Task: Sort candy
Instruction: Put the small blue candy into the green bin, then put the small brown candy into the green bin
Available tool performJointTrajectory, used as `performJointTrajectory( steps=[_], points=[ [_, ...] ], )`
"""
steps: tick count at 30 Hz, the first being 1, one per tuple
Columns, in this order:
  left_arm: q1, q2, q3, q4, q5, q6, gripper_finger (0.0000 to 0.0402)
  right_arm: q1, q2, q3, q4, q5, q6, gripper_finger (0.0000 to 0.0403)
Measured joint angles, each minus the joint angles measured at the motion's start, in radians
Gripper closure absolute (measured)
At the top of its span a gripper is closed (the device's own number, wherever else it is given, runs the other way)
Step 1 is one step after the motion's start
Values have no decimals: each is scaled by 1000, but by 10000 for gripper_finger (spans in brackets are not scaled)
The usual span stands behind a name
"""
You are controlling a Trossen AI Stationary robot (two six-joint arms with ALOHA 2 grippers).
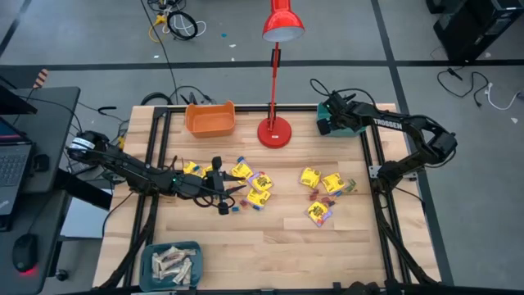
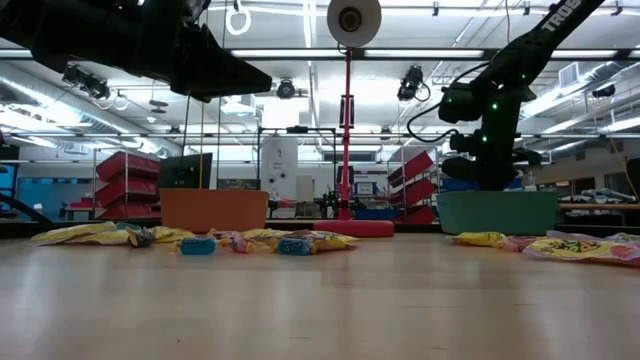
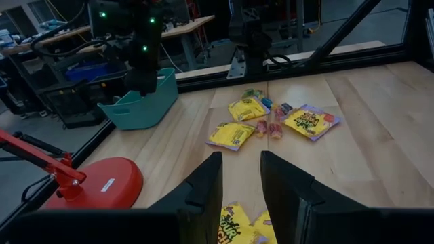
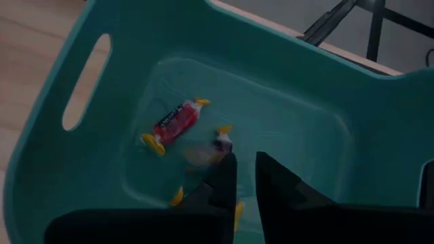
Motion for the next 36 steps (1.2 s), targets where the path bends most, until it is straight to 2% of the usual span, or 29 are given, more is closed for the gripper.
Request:
performJointTrajectory(
  steps=[8, 16, 20, 26, 34, 36],
  points=[
    [0, 0, 0, -12, 0, -23, 298, 0, -56, 0, 7, 45, -2, 329],
    [-1, 0, 0, -122, 25, -129, 298, 60, -242, 0, 7, 41, -10, 316],
    [-11, 0, 0, -201, 81, -204, 298, 146, -341, 0, 25, 15, -17, 317],
    [-20, 0, 0, -354, 148, -373, 298, 334, -431, 0, 93, 8, -26, 318],
    [-20, 0, 0, -501, 346, -639, 298, 553, -412, 0, 212, 32, -34, 318],
    [-20, 0, 0, -526, 370, -693, 298, 598, -396, 0, 248, 56, -40, 318]
  ],
)
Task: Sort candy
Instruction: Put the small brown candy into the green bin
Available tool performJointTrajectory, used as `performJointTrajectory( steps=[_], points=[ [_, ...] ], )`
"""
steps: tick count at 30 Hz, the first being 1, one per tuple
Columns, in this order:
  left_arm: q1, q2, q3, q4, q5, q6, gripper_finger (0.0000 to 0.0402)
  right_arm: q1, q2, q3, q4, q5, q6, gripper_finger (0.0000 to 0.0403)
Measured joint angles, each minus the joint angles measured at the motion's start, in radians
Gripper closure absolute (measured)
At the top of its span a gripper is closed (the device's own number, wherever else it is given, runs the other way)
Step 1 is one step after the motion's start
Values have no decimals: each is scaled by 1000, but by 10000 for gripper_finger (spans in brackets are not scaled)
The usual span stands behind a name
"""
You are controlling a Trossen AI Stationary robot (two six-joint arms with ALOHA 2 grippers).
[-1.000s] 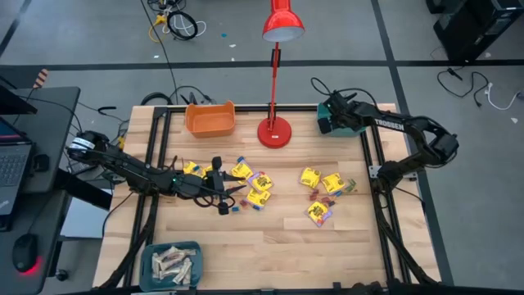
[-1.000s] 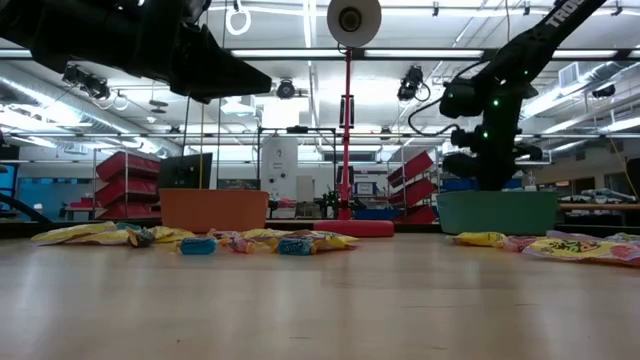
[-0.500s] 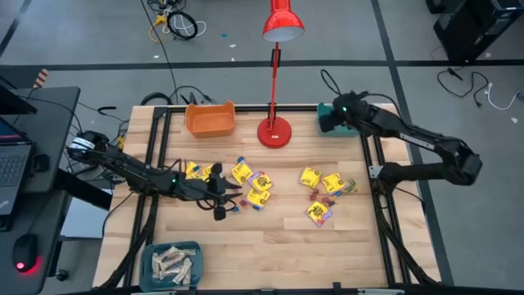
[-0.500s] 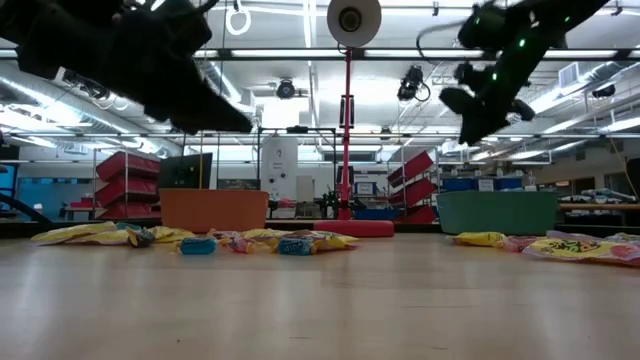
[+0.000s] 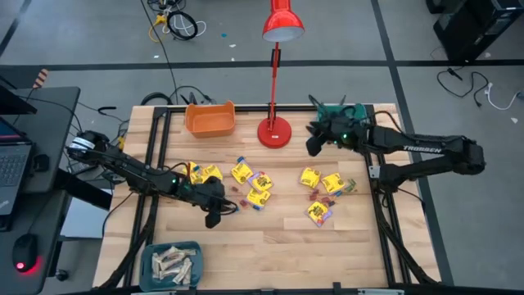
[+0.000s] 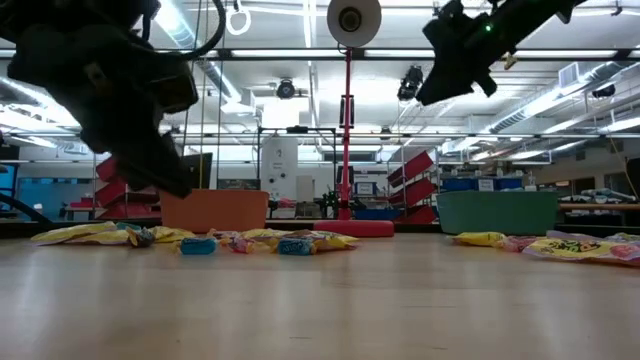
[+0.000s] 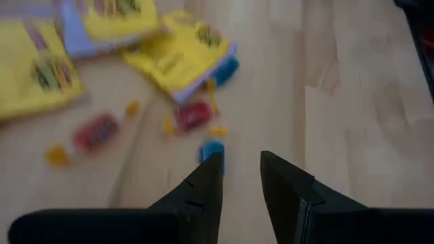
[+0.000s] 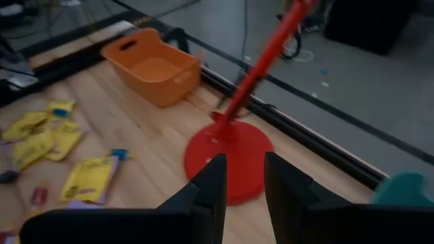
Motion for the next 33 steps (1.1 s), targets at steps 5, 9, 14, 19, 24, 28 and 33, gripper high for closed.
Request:
performJointTrajectory(
  steps=[5, 9, 14, 19, 24, 28, 33],
  points=[
    [1, 0, 16, -113, 18, -148, 298, 72, 48, 0, 48, 66, -23, 318],
    [0, 0, 102, -270, 36, -276, 298, 88, 83, 0, 47, 98, -19, 318],
    [-5, 0, 257, -625, -29, -369, 298, 88, 131, 0, 49, 103, -13, 318],
    [-4, 0, 331, -834, -150, -451, 298, 88, 179, 0, 81, 103, -15, 318],
    [-4, 19, 332, -855, -168, -512, 298, 88, 209, 0, 97, 103, -20, 318],
    [-4, 64, 331, -889, -171, -565, 298, 88, 213, 0, 104, 103, -21, 318],
    [-4, 113, 331, -876, -169, -590, 298, 88, 213, 0, 115, 103, -23, 318]
  ],
)
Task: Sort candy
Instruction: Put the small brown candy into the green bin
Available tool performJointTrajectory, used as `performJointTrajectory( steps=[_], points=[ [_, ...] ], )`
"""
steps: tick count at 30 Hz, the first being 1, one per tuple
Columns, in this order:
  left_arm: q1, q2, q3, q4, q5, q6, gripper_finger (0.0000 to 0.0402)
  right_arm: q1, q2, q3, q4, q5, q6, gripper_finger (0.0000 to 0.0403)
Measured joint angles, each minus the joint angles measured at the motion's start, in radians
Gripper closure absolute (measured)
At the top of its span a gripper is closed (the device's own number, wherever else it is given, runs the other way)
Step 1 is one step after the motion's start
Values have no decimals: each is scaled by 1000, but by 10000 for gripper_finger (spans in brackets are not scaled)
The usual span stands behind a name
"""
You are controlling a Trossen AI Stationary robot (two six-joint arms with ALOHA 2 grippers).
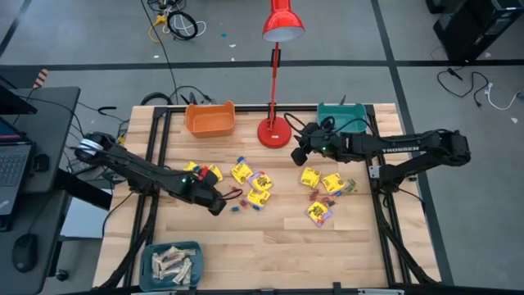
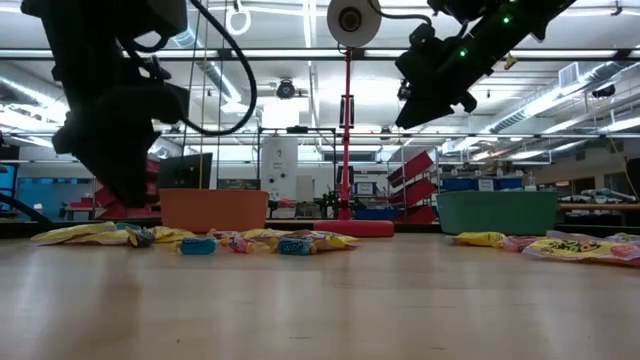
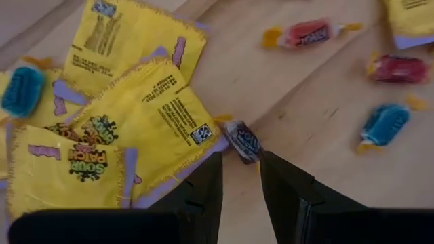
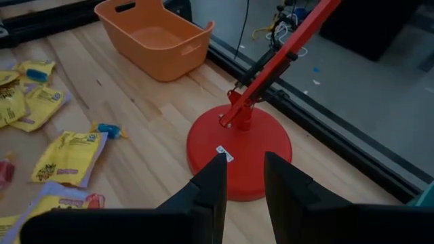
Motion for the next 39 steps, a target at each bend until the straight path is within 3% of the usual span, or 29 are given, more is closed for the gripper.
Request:
performJointTrajectory(
  steps=[21, 39],
  points=[
    [0, 33, 0, 61, 2, -20, 296, 0, 0, 0, 12, 0, 0, 318],
    [14, 112, 0, 72, -6, -13, 249, 17, 0, 0, 19, -2, 0, 318]
  ],
)
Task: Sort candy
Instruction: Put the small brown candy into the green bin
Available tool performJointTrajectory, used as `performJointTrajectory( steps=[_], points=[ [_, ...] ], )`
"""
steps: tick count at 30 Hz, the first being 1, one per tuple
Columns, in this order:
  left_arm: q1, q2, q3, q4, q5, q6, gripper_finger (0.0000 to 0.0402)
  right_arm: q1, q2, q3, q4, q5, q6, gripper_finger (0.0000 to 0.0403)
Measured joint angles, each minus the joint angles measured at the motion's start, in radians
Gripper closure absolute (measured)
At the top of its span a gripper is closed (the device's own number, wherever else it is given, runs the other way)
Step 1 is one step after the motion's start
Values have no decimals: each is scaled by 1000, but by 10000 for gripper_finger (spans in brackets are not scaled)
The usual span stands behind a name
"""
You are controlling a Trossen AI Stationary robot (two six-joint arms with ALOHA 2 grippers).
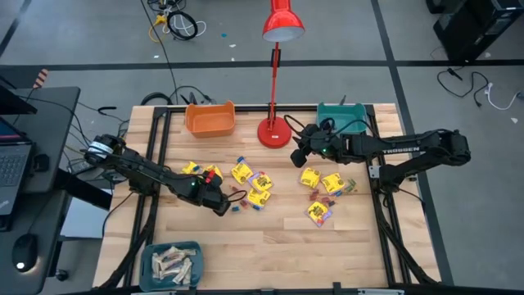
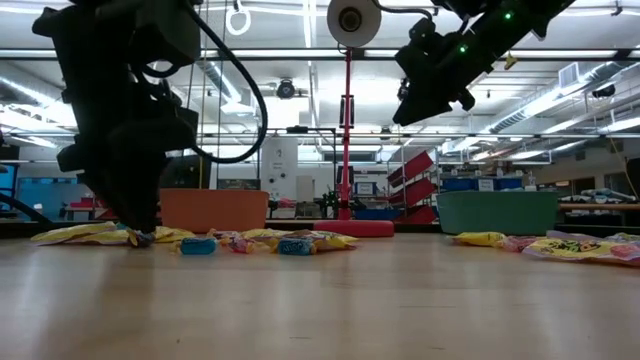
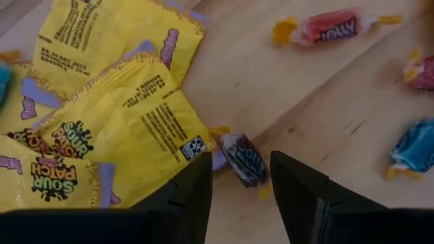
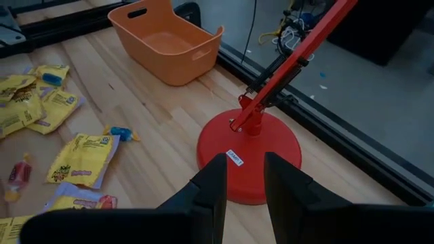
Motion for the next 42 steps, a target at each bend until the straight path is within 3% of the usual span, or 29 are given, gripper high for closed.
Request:
performJointTrajectory(
  steps=[31, 42],
  points=[
    [13, 63, 0, 32, -2, 51, 251, 1, 0, 0, 4, -3, 3, 318],
    [13, 61, 1, 39, 31, 94, 334, 1, 0, 0, 12, -3, 3, 318]
  ],
)
